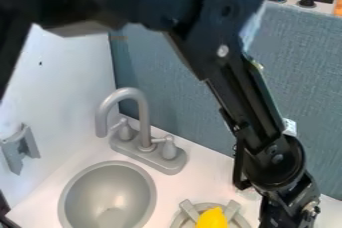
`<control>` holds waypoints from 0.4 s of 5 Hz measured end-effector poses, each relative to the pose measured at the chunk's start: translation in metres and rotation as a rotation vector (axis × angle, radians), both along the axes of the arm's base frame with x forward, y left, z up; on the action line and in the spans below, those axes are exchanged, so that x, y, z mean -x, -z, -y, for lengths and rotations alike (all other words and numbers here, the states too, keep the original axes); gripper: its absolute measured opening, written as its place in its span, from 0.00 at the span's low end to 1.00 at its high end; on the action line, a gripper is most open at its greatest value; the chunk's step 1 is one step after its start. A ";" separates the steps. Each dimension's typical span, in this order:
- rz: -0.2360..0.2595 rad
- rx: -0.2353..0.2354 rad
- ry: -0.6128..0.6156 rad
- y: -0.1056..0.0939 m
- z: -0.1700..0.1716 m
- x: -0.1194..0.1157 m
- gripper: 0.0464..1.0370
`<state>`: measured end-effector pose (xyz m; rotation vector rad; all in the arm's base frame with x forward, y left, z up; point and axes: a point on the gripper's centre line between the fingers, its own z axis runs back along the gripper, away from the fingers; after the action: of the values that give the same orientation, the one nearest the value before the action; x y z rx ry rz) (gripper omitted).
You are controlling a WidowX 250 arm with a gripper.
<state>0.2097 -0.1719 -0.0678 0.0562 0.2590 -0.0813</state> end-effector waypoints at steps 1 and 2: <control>0.111 0.082 0.005 -0.038 0.014 -0.017 0.59; 0.140 0.106 0.059 -0.056 0.036 -0.026 0.59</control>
<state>0.2360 -0.2078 -0.0115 -0.0359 0.1129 -0.1490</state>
